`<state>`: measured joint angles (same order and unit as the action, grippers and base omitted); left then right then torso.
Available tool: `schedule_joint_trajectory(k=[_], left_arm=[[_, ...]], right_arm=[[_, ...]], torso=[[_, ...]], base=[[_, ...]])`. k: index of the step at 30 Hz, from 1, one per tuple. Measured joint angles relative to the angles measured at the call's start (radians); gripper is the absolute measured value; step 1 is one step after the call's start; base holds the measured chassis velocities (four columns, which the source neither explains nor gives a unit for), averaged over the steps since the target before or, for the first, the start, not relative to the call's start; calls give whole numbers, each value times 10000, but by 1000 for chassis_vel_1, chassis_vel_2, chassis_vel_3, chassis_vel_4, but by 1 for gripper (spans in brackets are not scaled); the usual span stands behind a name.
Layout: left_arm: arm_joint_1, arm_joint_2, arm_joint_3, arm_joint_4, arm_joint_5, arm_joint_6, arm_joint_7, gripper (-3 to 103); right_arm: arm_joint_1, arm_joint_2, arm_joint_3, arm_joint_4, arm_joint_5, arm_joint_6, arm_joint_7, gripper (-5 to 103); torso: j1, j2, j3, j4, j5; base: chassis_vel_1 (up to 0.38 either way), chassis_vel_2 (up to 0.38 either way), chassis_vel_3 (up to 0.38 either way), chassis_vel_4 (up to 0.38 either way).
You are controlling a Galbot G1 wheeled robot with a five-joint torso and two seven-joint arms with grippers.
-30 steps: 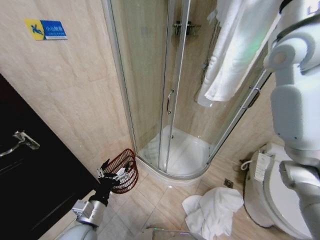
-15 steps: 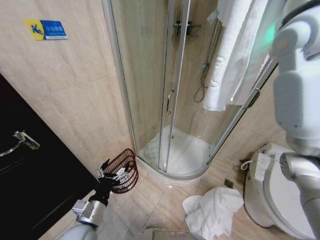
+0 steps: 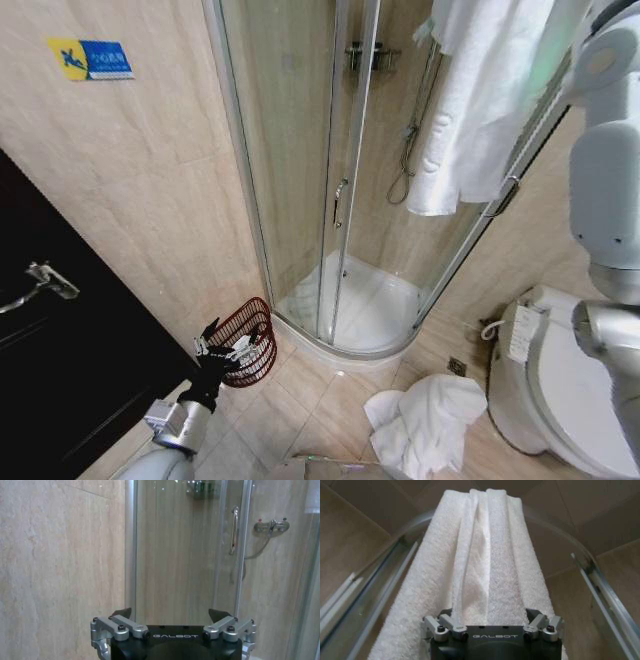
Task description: Discard the used towel into the hamper.
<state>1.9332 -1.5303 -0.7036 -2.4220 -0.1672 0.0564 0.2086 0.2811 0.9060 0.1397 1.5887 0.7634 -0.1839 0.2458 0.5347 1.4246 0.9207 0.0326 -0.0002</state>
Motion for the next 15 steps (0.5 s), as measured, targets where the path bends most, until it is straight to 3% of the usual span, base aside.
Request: schedule_joint_trajectory(k=[3,5,8,10,15], left_arm=[[0,0,0,0,0,0,0,100],[0,0,0,0,0,0,0,100],[0,0,0,0,0,0,0,100],[0,0,0,0,0,0,0,100],[0,0,-1,0,0,0,0,100]], right_arm=[[9,-26,-39,127,204,-29,-1,78],[9,-26,-39,127,204,-29,-1,78],[-71,-148,-39,408,497,-104,27,62],[-118,-181,-19,473,549,-118,31,62],[-260,-301,51,609,682,-120,26,46]], torso=[[0,0,0,-1,2],[0,0,0,-1,2],[0,0,0,-1,2],[0,0,0,0,2],[0,0,0,-1,3]], base=[[0,0,0,0],[0,0,0,0],[0,0,0,0],[0,0,0,0],[0,0,0,0]])
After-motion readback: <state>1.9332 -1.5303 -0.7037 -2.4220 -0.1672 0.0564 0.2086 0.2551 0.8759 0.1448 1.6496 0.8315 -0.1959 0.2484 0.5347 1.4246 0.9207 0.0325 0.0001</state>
